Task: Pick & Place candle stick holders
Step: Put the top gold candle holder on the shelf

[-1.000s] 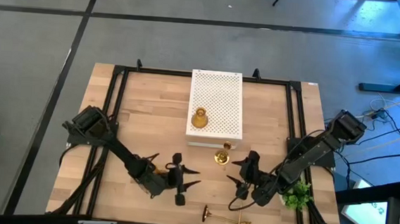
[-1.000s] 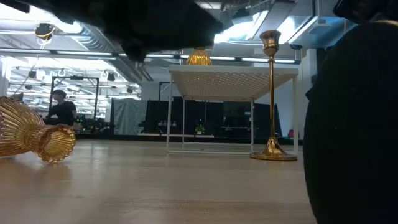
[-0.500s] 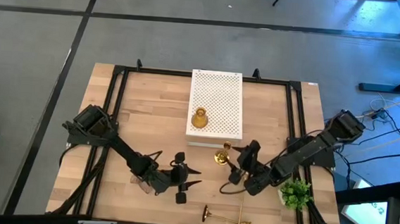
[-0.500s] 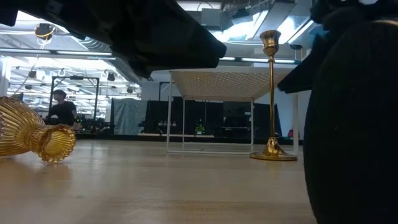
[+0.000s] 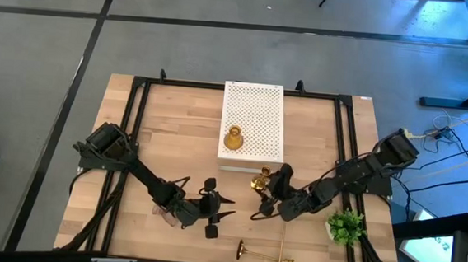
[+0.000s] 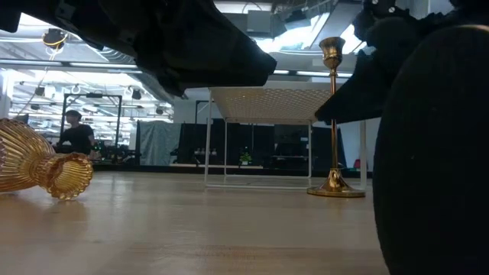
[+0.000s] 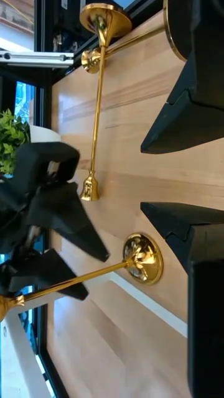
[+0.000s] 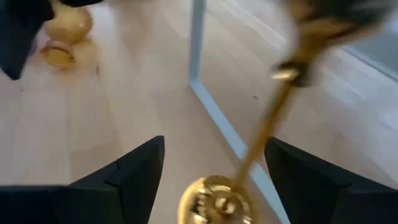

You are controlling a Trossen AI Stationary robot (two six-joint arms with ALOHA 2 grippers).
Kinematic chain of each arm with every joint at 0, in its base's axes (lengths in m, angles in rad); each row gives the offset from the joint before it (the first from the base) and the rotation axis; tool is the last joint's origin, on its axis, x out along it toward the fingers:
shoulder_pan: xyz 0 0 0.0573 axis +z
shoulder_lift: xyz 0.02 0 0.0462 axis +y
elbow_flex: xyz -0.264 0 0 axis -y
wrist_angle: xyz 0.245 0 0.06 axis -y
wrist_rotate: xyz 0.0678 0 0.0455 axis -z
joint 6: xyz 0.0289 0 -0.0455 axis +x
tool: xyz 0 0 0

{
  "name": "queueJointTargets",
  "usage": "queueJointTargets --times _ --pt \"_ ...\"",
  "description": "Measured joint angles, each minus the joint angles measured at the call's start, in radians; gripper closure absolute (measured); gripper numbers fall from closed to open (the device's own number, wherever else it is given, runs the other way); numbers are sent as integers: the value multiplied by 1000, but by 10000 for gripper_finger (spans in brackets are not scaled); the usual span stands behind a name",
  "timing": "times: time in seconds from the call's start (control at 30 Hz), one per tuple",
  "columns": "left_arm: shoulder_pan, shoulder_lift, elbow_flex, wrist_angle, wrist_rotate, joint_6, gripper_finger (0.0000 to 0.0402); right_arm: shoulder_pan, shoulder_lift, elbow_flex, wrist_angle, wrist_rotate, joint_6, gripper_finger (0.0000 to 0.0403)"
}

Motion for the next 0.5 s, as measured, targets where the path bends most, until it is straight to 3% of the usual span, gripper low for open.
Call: queueJointTargets --times 0.13,0.33,0.5 --pt "0 0 0 -4 0 0 271 -7 46 0 36 -13 -8 165" --pt "0 0 0 -8 -1 0 271 -16 72 0 32 -60 -10 250" --pt "0 0 0 -15 0 -1 271 9 67 0 77 -165 -67 303"
